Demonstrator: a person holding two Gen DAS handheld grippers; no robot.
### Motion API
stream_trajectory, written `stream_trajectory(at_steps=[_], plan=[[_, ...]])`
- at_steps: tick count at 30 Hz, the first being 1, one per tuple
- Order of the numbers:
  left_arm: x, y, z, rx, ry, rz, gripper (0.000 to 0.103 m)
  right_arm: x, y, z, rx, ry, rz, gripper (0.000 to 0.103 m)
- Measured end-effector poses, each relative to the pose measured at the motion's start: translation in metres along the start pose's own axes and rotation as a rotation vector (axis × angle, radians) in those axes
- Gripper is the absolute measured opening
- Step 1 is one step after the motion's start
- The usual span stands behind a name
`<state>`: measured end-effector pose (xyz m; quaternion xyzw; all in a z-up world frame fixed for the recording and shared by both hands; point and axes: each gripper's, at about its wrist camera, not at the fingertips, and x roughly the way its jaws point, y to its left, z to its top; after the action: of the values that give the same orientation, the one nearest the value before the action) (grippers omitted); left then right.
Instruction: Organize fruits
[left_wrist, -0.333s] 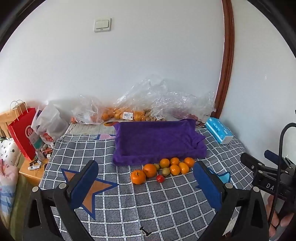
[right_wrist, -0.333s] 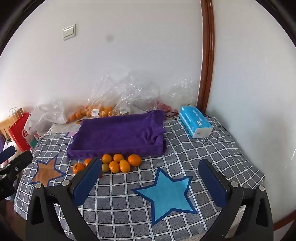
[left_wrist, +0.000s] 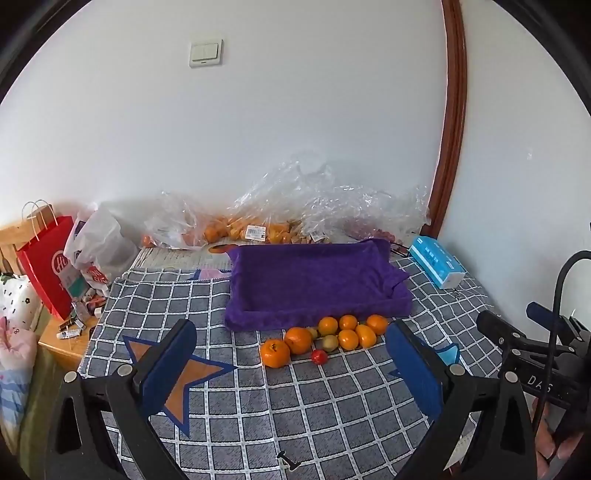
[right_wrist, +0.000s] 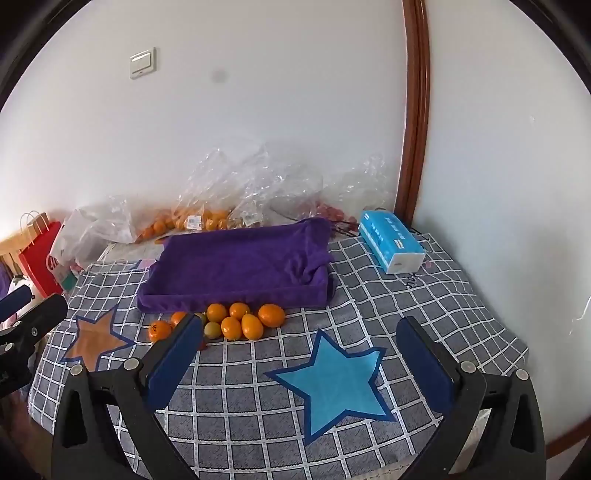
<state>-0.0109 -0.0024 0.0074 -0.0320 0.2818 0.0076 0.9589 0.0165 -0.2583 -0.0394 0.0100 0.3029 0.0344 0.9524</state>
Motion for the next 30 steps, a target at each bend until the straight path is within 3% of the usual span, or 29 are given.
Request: stream_trajectory(at_steps=[30], plan=[[0.0021,0.0031,0.0003,-0.013,-0.006,0.016,0.102,-0.0037,0.0049,0.0022,0.005,-0.003,0.025,0.103]])
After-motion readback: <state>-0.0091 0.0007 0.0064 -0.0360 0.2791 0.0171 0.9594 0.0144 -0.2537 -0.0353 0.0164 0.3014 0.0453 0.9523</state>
